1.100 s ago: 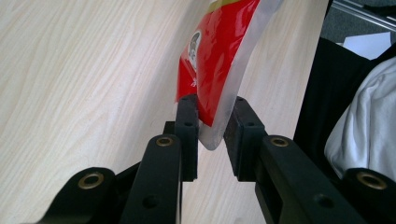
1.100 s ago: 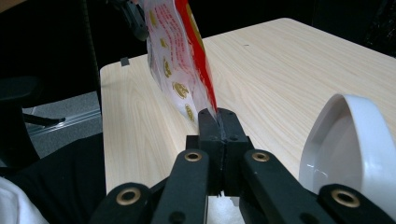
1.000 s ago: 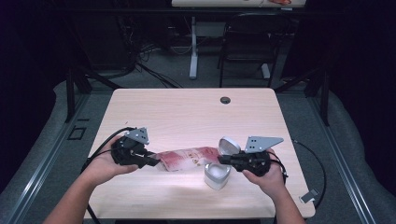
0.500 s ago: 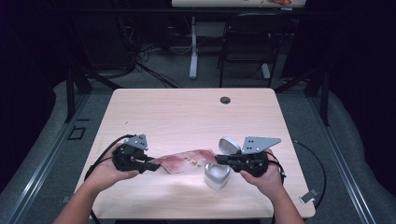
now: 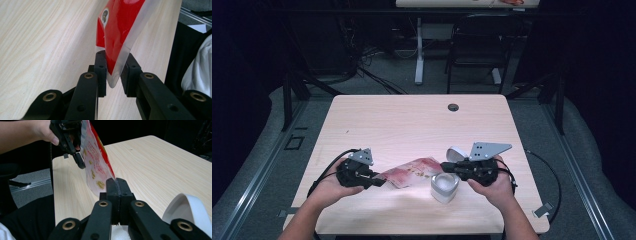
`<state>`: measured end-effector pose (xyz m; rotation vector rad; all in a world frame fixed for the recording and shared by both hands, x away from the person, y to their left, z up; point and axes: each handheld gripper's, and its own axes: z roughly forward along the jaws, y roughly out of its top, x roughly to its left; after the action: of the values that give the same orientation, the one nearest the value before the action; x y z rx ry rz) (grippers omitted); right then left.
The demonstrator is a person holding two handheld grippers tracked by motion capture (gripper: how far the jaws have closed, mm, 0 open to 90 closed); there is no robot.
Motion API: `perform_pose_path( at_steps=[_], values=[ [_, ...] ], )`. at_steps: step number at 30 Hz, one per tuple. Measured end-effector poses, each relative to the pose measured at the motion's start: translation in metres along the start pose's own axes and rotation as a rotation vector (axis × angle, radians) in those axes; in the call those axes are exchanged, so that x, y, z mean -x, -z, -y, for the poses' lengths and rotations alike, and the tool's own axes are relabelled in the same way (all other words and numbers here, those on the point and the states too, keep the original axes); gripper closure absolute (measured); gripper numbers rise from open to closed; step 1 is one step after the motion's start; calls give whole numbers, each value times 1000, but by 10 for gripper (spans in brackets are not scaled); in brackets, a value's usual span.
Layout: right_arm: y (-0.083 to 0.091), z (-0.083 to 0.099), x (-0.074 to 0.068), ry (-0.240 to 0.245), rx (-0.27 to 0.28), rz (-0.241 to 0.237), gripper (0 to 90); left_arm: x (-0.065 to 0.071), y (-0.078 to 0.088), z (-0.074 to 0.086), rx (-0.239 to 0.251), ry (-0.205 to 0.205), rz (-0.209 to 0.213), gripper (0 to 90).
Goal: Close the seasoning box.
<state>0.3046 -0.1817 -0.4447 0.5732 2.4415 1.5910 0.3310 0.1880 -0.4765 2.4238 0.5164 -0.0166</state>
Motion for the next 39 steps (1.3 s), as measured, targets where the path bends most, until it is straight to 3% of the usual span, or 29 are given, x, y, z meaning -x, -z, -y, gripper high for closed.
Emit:
perform_pose_path(
  at_steps=[7,16,29,35,39],
  values=[
    [-3,-7,2,-1,-18,6,900,-3,-3,3,19,10,-4,772],
    [-9,-27,-2,50,-76,21,900,-6,-10,8,26,20,-28,772],
    [-18,-45,-4,82,-120,40,900,-9,-16,13,43,44,-68,760],
    [-20,-54,-8,112,-145,35,900,-9,-12,13,47,53,-83,709],
    [-21,-60,-11,129,-153,30,900,-9,-9,13,57,44,-111,625]
  ],
)
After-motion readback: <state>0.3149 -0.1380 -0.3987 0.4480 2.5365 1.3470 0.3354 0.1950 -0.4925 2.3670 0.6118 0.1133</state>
